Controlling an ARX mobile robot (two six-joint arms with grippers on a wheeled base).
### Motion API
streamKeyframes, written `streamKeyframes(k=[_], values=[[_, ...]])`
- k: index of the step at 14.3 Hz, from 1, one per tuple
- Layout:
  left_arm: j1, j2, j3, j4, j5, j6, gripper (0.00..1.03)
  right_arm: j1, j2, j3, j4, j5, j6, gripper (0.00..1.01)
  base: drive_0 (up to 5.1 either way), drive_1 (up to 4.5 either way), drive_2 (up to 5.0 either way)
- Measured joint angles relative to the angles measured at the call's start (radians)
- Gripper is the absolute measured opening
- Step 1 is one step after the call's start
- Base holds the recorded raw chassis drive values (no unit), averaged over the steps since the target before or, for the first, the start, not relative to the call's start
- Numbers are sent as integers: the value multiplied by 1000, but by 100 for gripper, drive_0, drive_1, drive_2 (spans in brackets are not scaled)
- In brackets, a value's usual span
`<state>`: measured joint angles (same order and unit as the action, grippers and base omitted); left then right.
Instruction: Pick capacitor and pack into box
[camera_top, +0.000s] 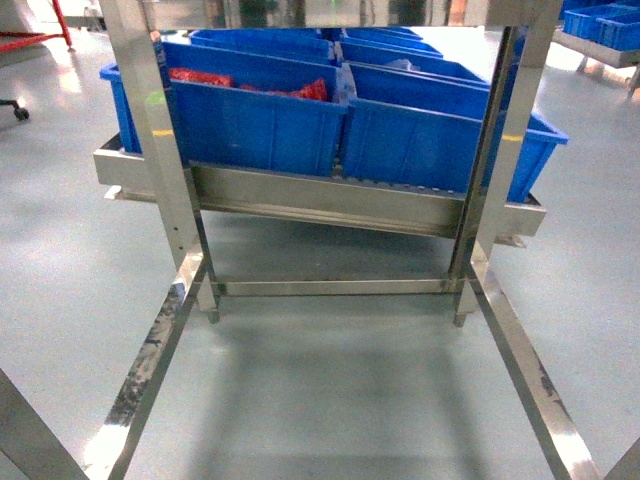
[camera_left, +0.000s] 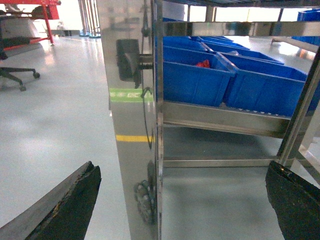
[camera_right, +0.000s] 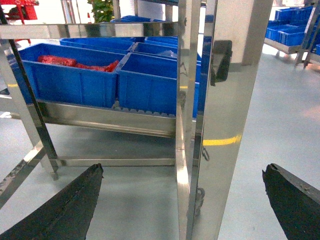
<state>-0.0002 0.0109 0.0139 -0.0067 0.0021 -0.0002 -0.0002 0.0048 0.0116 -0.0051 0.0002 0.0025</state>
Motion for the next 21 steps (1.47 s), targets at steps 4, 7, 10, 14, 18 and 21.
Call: streamKeyframes(k=[4,7,10,14,18,21], values=[[0,0,0,2,-3,0,98,0,0,0,-1,-1,-1,98,0,0,0],[0,0,0,2,-2,0,98,0,0,0,0,1,2,98,0,0,0],[0,0,0,2,-3,0,98,0,0,0,0,-1,-1,98,0,0,0],[0,0,0,2,-2,0,98,0,0,0,-1,0,1,98,0,0,0],[0,0,0,3,-2,0,98,0,0,0,2,0,1,98,0,0,0],[0,0,0,8,-3,0,98,0,0,0,9,0,0,98,0,0,0]])
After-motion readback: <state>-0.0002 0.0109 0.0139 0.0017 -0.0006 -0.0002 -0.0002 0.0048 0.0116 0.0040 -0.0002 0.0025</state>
